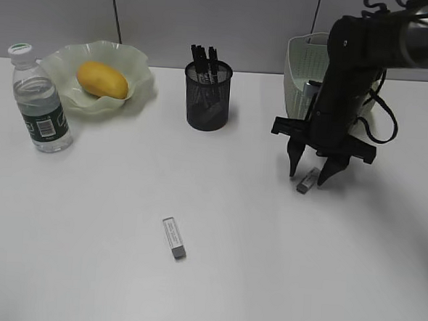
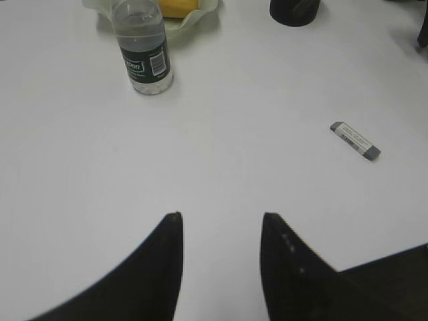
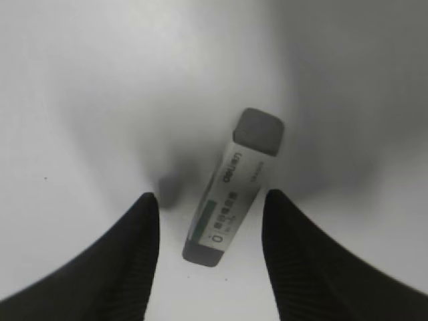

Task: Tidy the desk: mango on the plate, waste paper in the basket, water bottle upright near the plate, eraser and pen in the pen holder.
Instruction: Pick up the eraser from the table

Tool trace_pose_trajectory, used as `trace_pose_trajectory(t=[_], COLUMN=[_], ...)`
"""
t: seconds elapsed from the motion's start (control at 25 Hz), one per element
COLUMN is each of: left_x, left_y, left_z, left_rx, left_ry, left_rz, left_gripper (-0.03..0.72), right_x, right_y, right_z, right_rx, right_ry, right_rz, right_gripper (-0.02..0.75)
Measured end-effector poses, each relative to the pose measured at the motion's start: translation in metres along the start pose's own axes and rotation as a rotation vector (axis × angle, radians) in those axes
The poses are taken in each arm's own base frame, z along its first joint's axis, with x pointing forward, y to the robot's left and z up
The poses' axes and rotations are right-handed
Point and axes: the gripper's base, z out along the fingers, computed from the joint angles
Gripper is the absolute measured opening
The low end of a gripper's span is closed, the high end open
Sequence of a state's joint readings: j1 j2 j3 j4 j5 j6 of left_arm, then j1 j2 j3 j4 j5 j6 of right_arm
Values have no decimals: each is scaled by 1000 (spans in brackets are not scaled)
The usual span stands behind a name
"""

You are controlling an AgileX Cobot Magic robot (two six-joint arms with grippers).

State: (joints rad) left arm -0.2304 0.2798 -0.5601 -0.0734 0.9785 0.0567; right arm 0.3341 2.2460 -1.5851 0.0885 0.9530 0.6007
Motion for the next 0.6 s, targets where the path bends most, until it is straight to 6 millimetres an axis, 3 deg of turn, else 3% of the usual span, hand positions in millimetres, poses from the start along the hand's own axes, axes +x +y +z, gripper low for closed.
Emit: trace_pose_trajectory(t=[0.6], left_x=[0], left_y=[0], left_z=[0], left_rx=[0], left_ry=[-1], left_rz=[0], left_gripper=[281], right_x=[0], right_y=[-2], right_z=[1], right_rx=[29], right_ry=[6], right_rz=[20], right_gripper=[400])
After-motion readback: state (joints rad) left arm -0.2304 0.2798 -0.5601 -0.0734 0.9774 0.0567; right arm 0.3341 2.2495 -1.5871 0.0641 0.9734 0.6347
